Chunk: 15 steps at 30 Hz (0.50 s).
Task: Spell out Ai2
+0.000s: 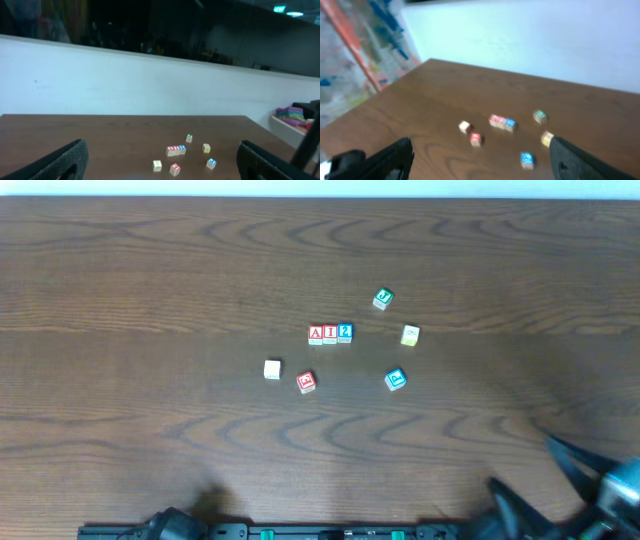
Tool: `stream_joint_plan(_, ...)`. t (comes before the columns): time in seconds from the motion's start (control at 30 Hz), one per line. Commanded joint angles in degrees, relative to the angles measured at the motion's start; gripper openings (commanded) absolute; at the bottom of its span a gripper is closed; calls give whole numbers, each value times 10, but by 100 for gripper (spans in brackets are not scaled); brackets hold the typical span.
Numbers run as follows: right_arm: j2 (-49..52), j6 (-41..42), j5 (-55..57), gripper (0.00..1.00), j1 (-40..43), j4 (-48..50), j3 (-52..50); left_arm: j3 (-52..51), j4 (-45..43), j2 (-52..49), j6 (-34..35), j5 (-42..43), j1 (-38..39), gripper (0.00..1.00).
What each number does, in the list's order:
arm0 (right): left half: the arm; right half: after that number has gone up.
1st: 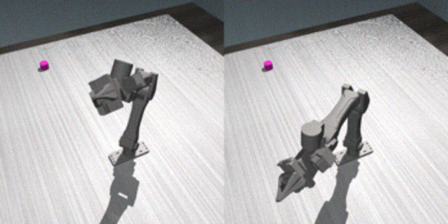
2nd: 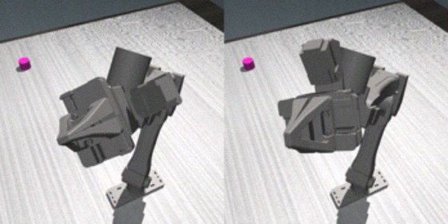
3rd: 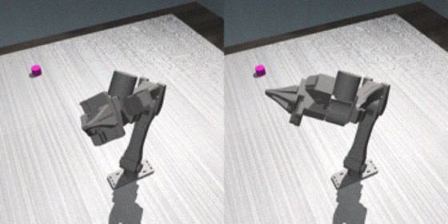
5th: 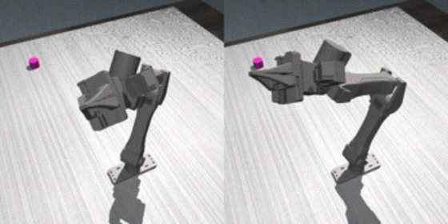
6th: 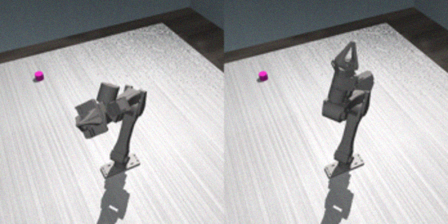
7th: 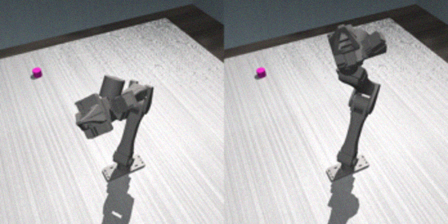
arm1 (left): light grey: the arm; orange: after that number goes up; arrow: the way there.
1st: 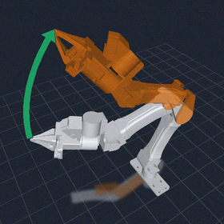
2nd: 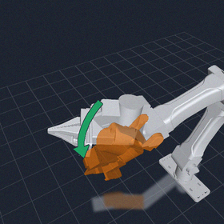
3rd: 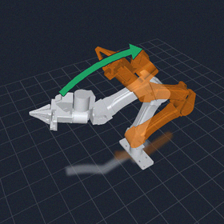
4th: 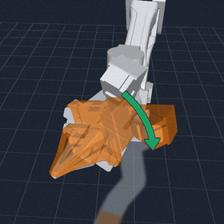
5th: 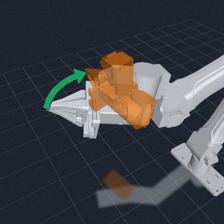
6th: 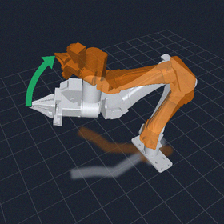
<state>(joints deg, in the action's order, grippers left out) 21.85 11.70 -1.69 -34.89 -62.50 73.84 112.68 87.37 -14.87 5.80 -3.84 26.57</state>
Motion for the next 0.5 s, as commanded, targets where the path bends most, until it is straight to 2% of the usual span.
stream_joint_plan(0.0,5,-26,-63,86,7,60,-81,-117,-57,-23,6,15,-1,95)
stream_joint_plan(0.2,5,-135,-154,86,7,252,-250,-431,-319,-28,-57,68,1,96)
stream_joint_plan(0.23,6,-146,-168,88,7,271,-272,-477,-342,-31,-58,69,1,95)
stream_joint_plan(0.27,6,-148,-172,99,7,293,-300,-520,-356,-35,-58,69,1,95)
stream_joint_plan(0.4,6,-148,-169,99,7,313,-377,-641,-411,-47,-60,84,1,95)
stream_joint_plan(0.47,6,-139,-170,99,7,319,-423,-689,-489,-47,-73,104,1,95)
